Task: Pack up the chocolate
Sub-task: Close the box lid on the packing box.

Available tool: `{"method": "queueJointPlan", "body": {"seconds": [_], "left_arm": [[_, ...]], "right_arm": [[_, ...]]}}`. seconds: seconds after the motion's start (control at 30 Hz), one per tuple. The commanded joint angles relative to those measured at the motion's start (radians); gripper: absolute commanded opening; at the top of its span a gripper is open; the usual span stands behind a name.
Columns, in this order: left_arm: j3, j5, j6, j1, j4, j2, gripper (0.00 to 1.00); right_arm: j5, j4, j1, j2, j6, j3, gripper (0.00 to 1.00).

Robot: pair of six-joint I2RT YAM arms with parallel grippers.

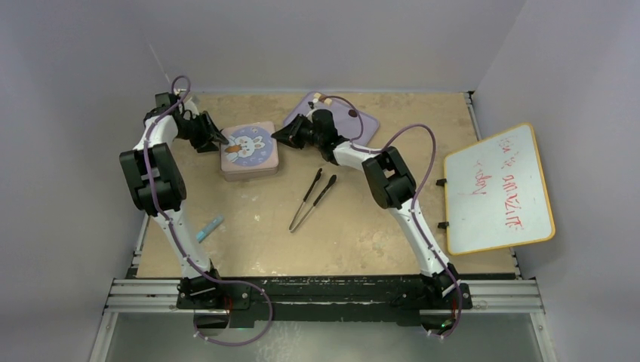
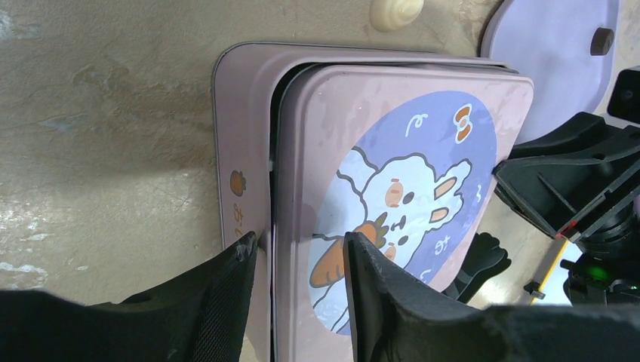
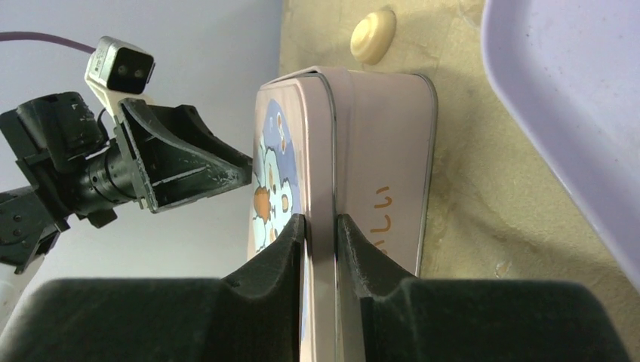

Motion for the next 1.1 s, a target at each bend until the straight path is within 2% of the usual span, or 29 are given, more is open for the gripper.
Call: {"method": "queueJointPlan", "body": {"seconds": [0.0, 0.2, 0.37, 0.8, 1.07], "left_arm": [[-0.008, 0.008, -0.006, 0.001, 0.033, -0.062, 0.44], [-0.028, 0.047, 0.001, 0.001, 0.06, -0.065, 0.44], [-0.024, 0.046, 0.004, 0.0, 0.06, -0.071, 0.51], [-0.007, -0.001, -0.001, 0.001, 0.049, -0.086, 0.49], [0.015, -0.095, 0.019, 0.001, -0.004, -0.059, 0.45]], "right_arm": [[-0.032, 0.086, -0.004, 0.002, -0.059, 0.024, 0.05], [-0.046, 0.168, -0.004, -0.015, -0.122, 0.013, 0.04], [-0.039, 0.186, -0.004, -0.018, -0.135, 0.016, 0.04], [0.035, 0.139, -0.003, 0.091, 0.048, 0.145, 0.03], [0.056, 0.073, -0.002, 0.092, 0.049, 0.133, 0.03]]}}
